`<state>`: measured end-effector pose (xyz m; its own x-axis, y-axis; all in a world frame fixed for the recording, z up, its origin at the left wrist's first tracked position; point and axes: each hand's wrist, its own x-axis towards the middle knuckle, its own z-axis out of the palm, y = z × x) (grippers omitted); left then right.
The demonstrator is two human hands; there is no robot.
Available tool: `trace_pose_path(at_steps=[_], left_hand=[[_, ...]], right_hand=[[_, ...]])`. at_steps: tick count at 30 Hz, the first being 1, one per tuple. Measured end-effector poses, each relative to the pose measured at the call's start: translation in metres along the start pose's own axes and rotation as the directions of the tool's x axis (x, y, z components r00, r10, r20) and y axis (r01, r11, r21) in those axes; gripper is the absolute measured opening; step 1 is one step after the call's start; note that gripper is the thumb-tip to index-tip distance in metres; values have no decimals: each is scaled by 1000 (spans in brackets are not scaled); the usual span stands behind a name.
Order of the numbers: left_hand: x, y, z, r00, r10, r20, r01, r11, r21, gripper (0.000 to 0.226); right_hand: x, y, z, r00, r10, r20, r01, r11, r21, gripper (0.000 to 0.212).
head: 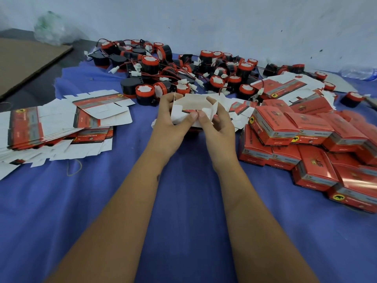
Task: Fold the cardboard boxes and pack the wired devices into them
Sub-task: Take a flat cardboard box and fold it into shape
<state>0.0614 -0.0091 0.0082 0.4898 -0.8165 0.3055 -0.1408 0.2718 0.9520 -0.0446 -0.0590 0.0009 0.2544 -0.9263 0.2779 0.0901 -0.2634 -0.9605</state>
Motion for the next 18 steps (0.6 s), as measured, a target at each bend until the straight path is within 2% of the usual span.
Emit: trace_pose_path(at_steps=[4, 7, 9, 12, 15, 18], left_hand=[[-5, -3, 7, 991, 26, -130, -30, 999, -33, 37], [-7, -4, 11, 994, 13, -108, -22, 997, -75, 30], [-9, -4, 10, 998, -24, -63, 10, 975, -223, 15], [-10, -7, 5, 998, -58, -36, 41, 929, -367, 44], [-12, -6, 5, 1000, 14, -8, -15, 967, -254, 35], [-16, -4, 9, 982, 183, 55, -182, 983, -32, 31]], right_hand=[[0, 0, 0, 999, -9, -49, 9, 1000, -9, 31], [-1, 1, 0, 996, -62, -65, 59, 997, -42, 33], [-1, 2, -1, 994, -94, -52, 89, 993, -84, 35], [0, 3, -1, 997, -78, -28, 74, 989, -131, 33], [-2, 2, 1, 994, -79, -75, 70, 990, -124, 26], [0, 1, 1, 991, -48, -124, 36, 995, -94, 9]])
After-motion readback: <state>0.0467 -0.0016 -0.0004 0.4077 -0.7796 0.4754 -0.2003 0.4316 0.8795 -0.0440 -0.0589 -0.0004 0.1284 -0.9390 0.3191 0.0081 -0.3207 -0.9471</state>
